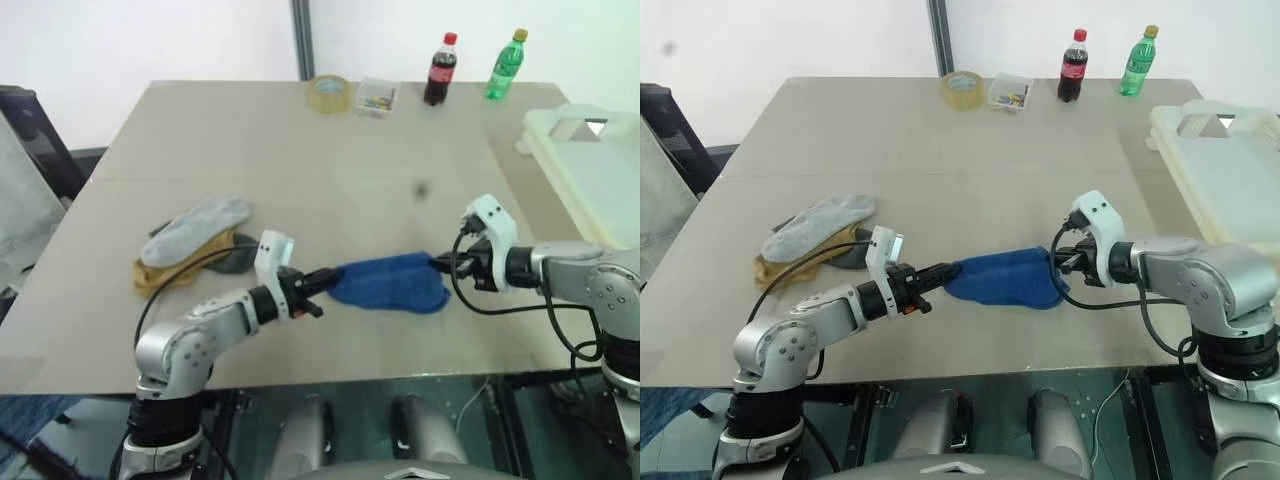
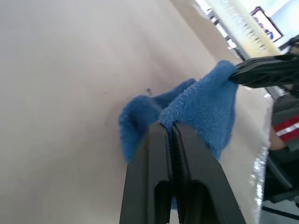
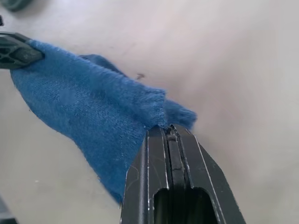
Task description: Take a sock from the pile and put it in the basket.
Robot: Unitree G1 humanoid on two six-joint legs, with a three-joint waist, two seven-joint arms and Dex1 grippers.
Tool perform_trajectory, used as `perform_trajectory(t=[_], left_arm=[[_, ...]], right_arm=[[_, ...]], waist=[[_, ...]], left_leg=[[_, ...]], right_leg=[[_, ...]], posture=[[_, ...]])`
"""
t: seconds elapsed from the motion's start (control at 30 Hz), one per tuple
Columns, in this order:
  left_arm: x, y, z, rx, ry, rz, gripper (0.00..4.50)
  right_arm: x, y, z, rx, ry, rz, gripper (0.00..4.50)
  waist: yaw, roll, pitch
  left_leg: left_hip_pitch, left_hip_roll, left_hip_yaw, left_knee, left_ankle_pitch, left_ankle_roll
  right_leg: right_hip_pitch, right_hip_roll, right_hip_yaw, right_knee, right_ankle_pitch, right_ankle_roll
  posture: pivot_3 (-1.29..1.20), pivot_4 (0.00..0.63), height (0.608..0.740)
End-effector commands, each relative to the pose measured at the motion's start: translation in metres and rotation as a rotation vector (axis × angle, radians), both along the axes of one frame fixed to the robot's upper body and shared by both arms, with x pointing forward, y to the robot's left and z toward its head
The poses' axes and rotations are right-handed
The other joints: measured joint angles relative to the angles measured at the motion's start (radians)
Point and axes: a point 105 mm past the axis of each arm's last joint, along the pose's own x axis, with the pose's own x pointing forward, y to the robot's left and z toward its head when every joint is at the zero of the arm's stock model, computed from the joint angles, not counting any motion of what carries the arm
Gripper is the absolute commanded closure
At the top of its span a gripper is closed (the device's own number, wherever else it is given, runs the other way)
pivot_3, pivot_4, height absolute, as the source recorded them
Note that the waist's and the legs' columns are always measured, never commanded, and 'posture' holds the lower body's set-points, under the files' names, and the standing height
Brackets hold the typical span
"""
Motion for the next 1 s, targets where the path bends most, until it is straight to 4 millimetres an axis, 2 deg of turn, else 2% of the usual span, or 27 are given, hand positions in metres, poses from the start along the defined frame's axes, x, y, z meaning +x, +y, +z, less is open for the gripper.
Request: perform_trajectory(t=[0.03,0.2,0.23,0.27,0.3,0.4,0.47,0.5,0.53,0.67,0.73,0.83,0.9,1.0], left_arm=[[0.002,-0.006,-0.008,0.047,-0.021,-0.007,4.34],[0.013,-0.009,-0.008,0.067,-0.047,0.02,4.34],[0.016,-0.009,-0.008,0.075,-0.059,0.026,4.5],[0.019,-0.01,-0.008,0.079,-0.066,0.03,4.5],[0.021,-0.01,-0.007,0.081,-0.071,0.031,4.5],[0.021,-0.014,-0.006,0.096,-0.096,0.013,4.5],[0.02,-0.015,-0.006,0.099,-0.104,-0.003,3.87],[0.02,-0.016,-0.006,0.1,-0.108,-0.009,3.62],[0.019,-0.016,-0.007,0.101,-0.11,-0.013,3.12],[0.014,-0.017,-0.008,0.099,-0.108,-0.045,1.13],[0.014,-0.017,-0.008,0.1,-0.108,-0.049,0.18],[0.012,-0.017,-0.008,0.106,-0.106,-0.058,0.08],[0.013,-0.017,-0.008,0.111,-0.106,-0.054,0.08],[0.015,-0.014,-0.009,0.123,-0.102,-0.036,0.08]], right_arm=[[0.003,-0.002,-0.002,0.0,-0.015,-0.011,4.5],[0.005,-0.007,-0.014,-0.005,0.015,-0.037,4.5],[0.005,-0.009,-0.017,-0.013,0.017,-0.041,4.07],[0.005,-0.01,-0.018,-0.022,0.016,-0.042,3.94],[0.005,-0.011,-0.019,-0.028,0.014,-0.041,3.64],[0.006,-0.013,-0.018,-0.029,-0.007,-0.047,2.34],[0.007,-0.015,-0.009,-0.018,-0.048,-0.049,1.41],[0.007,-0.014,-0.004,-0.016,-0.081,-0.037,1.4],[0.006,-0.012,0.001,-0.007,-0.114,-0.014,1.4],[-0.012,0.02,0.026,0.133,-0.292,0.169,1.4],[-0.02,0.026,0.01,0.12,-0.276,0.202,1.4],[-0.01,0.013,-0.027,-0.023,-0.221,0.098,1.4],[-0.002,0.005,-0.042,-0.056,-0.193,-0.004,1.4],[0.002,-0.002,-0.059,-0.089,-0.167,-0.063,1.4]], waist=[[0.0,0.0,0.0],[0.002,0.0,0.0],[0.002,0.0,0.0],[0.002,0.0,0.0],[0.002,0.0,0.0],[0.0,0.0,0.0],[-0.001,0.0,0.0],[0.0,0.0,0.0],[0.001,0.0,0.0],[0.0,0.0,0.0],[0.0,0.0,0.0],[-0.001,0.0,0.0],[-0.002,0.0,0.0],[-0.002,0.0,0.0]], left_leg=[[0.0,0.0,0.0,0.0,0.0,0.0],[-0.001,0.0,0.0,-0.001,0.0,0.0],[-0.001,0.0,0.0,-0.001,0.0,0.0],[-0.001,0.0,0.0,-0.001,0.0,0.0],[-0.001,0.0,0.0,-0.001,0.0,0.0],[-0.001,0.0,0.0,-0.001,0.0,0.0],[-0.001,0.0,0.0,-0.001,0.0,0.0],[-0.001,0.0,0.0,-0.001,0.0,0.0],[-0.001,0.0,0.0,-0.001,0.0,0.0],[-0.001,0.0,0.0,-0.001,0.0,0.001],[0.0,0.001,0.0,-0.001,0.0,0.0],[0.001,0.001,0.0,-0.001,0.0,0.001],[0.001,0.001,0.001,-0.001,0.0,0.0],[0.002,0.001,0.001,-0.001,0.0,0.0]], right_leg=[[0.0,0.0,0.0,0.0,0.0,0.0],[0.0,0.0,0.0,-0.002,0.0,0.0],[0.0,0.0,0.0,-0.002,0.0,0.0],[0.0,0.0,0.0,-0.002,0.0,0.0],[0.0,0.0,0.0,-0.002,0.0,0.0],[0.0,0.0,0.0,-0.002,0.0,0.0],[0.0,0.0,0.0,-0.002,0.0,0.0],[0.0,0.0,0.0,-0.002,0.0,0.0],[0.0,0.0,0.0,-0.002,0.0,0.0],[0.0,0.0,0.0,-0.002,0.0,0.0],[0.0,0.001,0.0,-0.002,0.0,0.0],[0.002,0.0,-0.001,-0.002,0.0,0.0],[0.002,0.0,0.0,-0.002,0.0,0.0],[0.001,0.0,0.0,-0.002,0.0,0.0]], posture=[[0.0,0.15,0.74],[0.0,0.15,0.74],[0.0,0.15,0.74],[0.0,0.15,0.74],[0.0,0.15,0.74],[0.0,0.15,0.74],[0.0,0.15,0.74],[0.0,0.15,0.74],[0.0,0.15,0.74],[0.0,0.15,0.74],[0.0,0.15,0.74],[0.0,0.15,0.74],[0.0,0.15,0.74],[0.0,0.15,0.74]])
